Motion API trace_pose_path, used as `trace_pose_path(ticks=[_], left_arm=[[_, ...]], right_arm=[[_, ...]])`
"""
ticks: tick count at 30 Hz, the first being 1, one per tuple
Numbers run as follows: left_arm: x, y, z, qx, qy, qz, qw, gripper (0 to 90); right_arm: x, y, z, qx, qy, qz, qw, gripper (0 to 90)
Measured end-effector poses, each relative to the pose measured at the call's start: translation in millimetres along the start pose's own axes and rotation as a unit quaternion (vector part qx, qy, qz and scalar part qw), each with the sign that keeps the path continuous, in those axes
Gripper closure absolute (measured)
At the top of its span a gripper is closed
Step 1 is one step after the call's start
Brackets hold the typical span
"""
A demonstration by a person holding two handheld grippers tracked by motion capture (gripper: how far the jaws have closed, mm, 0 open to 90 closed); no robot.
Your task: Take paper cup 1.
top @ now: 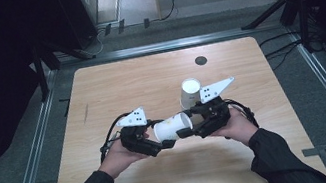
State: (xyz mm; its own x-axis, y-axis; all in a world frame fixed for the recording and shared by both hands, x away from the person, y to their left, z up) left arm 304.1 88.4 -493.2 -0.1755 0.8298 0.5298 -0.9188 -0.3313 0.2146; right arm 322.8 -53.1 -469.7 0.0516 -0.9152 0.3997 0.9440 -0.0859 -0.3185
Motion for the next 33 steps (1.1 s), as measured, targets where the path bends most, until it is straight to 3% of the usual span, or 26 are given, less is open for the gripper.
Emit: trace_pose_path(ticks=[23, 33], left_arm=[[6.7, 0.4, 1.5, -0.001, 0.009, -0.008, 0.9999, 22.6], [16.9, 4.7, 3.8, -0.02, -0.031, -0.01, 0.9993, 22.7]], right_arm=[[3.5, -1.1, -0.7, 0.005, -0.006, -0.006, 1.0, 27.9], [5.8, -9.7, -8.7, 0.023, -0.037, -0.012, 0.999, 26.6]])
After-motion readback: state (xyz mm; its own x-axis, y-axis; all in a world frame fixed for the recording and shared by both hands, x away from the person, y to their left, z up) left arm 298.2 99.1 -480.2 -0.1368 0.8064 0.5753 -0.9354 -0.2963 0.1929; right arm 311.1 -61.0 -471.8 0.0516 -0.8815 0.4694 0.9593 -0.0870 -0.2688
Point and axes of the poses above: each handheld gripper's, and its own axes: x roughly backward along the jaws, z roughly out of its top, y roughly to its right, the point moved 7 cm from there along -x, roughly forward along the jaws, and after that the axes turned 3 degrees about -y, right-handed, at the moved point
